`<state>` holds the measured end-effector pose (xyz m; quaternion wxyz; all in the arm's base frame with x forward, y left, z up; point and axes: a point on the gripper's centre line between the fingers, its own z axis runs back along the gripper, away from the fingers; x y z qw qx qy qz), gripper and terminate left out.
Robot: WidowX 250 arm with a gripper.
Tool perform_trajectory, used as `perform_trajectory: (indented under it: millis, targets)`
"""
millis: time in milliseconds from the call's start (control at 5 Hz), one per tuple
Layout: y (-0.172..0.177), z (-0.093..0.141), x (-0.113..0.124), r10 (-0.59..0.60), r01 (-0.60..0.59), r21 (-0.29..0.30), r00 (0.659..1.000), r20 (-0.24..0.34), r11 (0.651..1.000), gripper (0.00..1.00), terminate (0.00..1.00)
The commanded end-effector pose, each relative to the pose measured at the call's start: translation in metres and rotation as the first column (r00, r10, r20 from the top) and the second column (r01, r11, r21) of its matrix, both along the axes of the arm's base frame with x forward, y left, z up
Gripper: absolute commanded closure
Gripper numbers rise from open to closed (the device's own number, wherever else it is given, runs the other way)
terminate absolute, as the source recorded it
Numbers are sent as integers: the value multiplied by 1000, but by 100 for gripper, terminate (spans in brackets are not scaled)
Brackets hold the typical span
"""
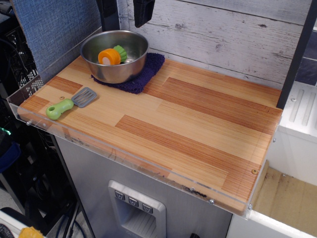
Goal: Move the green spatula to the right of the metal pot.
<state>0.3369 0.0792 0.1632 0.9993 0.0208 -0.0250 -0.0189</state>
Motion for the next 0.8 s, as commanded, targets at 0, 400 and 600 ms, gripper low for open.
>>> perform_trajectory:
  millis: [0,400,600]
  targets:
    - [0,0,0,0,0,0,1000,0,1000,0,0]
    - [46,-30,-22,42,-39,47,998,-51,998,0,0]
    - [78,-37,-40,84,-80,69,995,-54,994,0,0]
